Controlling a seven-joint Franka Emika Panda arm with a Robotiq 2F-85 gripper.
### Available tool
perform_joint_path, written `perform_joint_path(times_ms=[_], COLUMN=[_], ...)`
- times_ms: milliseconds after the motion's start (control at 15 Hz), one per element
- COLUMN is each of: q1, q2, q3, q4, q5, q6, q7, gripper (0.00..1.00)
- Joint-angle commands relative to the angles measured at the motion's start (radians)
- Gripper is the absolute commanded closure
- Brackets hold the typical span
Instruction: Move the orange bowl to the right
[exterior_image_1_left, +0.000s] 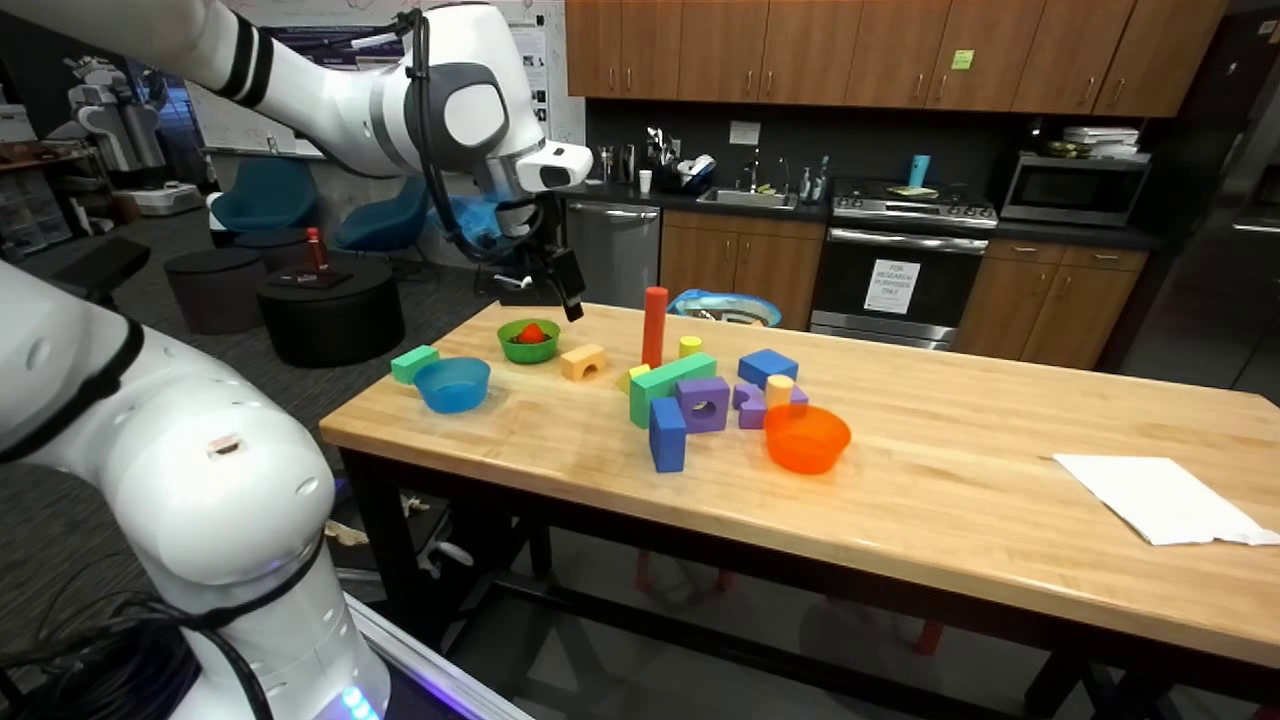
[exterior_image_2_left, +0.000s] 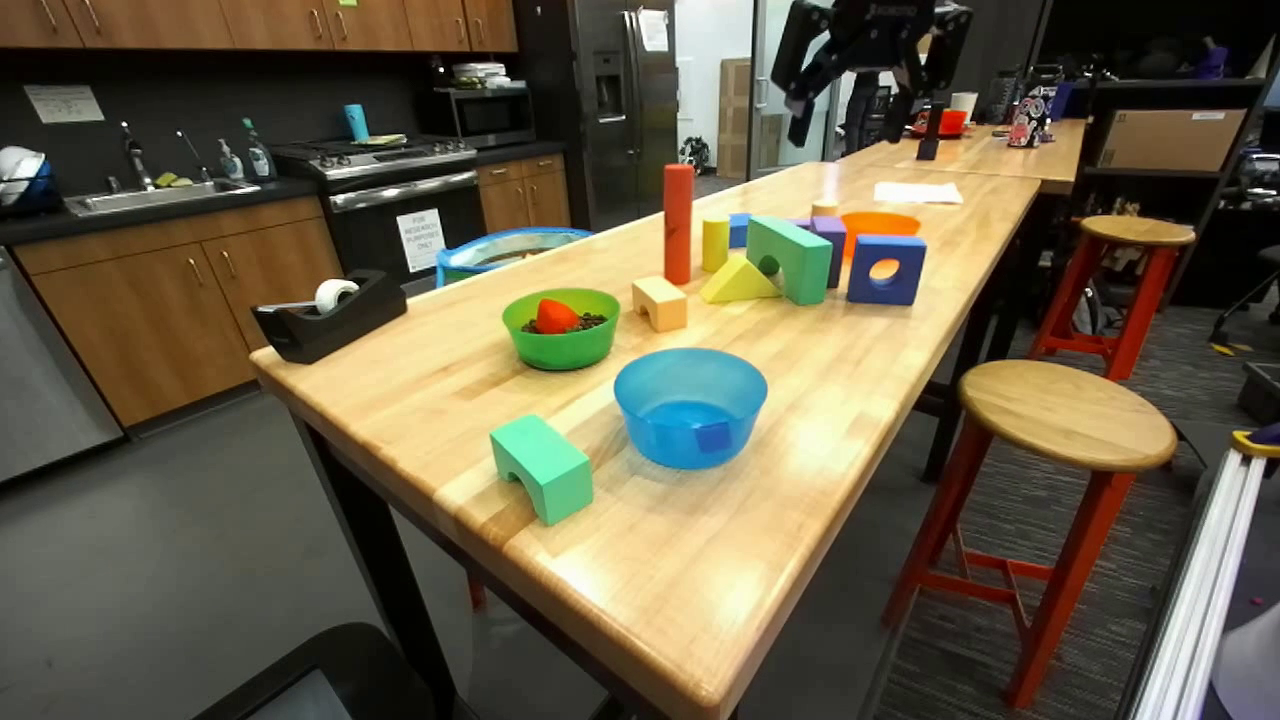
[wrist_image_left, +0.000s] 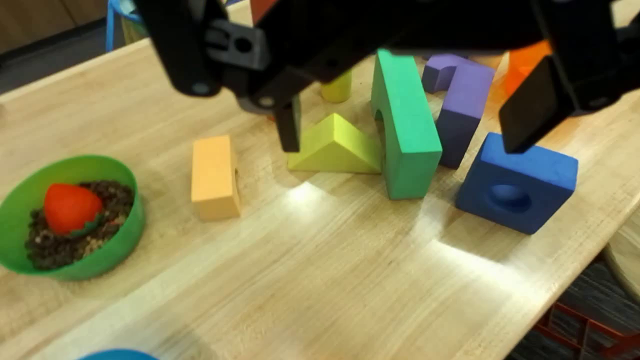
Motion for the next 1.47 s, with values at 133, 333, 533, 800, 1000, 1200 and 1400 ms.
perform_joint_path(times_ms=[133, 333, 533, 800, 1000, 1200, 1400], q1=[0.08, 0.103, 0.127, 0.142, 0.15, 0.155, 0.158], q2=[0.009, 0.031, 0.067, 0.132, 0.188, 0.231, 0.259], q3=[-0.017, -0.005, -0.014, -0.026, -0.044, -0.059, -0.067], q4=[0.063, 0.076, 0.078, 0.082, 0.091, 0.101, 0.11], q5=[-0.073, -0.137, -0.166, -0.167, -0.144, -0.13, -0.123], q6=[-0.172, -0.199, -0.175, -0.142, -0.101, -0.061, -0.034], q7=[-0.187, -0.257, -0.302, -0.329, -0.345, -0.354, -0.351], gripper=[0.0, 0.0, 0.0, 0.0, 0.0, 0.0, 0.0])
